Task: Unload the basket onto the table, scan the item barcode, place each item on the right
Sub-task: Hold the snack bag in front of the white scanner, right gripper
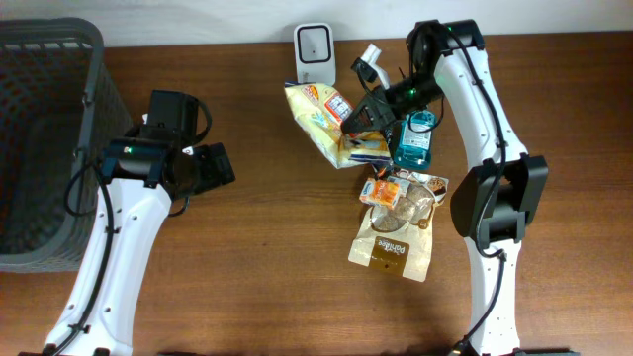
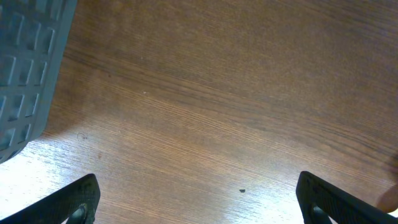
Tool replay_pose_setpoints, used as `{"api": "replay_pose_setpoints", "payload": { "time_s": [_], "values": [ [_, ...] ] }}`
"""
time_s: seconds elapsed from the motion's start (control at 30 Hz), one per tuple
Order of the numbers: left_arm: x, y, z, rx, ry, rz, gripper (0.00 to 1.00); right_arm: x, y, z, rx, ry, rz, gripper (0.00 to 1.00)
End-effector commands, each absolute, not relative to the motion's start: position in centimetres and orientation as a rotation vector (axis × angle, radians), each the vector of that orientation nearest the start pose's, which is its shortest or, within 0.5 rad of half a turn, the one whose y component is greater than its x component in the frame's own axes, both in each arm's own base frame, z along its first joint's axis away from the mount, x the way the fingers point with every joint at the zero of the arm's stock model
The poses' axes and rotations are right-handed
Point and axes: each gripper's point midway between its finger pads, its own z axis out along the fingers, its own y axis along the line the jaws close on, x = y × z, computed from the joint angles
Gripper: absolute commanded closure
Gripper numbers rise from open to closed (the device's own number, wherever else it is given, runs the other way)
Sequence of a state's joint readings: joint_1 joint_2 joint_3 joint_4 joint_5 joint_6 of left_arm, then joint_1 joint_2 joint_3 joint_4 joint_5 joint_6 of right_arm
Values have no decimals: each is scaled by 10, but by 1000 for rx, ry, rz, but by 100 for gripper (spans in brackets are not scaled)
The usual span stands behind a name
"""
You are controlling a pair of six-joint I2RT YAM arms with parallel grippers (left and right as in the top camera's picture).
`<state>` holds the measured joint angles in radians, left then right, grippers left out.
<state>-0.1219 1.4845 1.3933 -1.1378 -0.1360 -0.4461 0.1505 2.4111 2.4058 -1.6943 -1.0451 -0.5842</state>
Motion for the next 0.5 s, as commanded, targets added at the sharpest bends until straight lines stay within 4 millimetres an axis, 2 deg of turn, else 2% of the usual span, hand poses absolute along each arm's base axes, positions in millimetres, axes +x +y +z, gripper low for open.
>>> {"api": "replay_pose_setpoints", "payload": {
  "time_s": [0.0,0.03,0.1,0.17,0.23,0.3,0.33,0.4,0.47],
  "values": [
    [330,-14,191,-500,2705,50,1,416,207,209,-879,2461,1422,96],
    [330,-14,191,-500,2705,50,1,423,202,201,-813,2539,1362,96],
    [330,-14,191,-500,2705,50,1,449,178,170,-480,2810,1051,96],
    [330,-14,191,-500,2705,50,1,470,162,155,-272,2888,808,96],
    [330,-14,191,-500,2705,50,1,489,156,151,-224,2853,659,96],
    [330,-14,191,-500,2705,50,1,521,149,152,-102,2768,460,96],
    [330,-14,191,-500,2705,50,1,530,149,154,-88,2733,419,96],
    [330,-14,191,-500,2705,50,1,561,156,169,-93,2584,330,96],
    [330,-14,191,-500,2705,50,1,574,163,178,-97,2514,300,96]
  ]
}}
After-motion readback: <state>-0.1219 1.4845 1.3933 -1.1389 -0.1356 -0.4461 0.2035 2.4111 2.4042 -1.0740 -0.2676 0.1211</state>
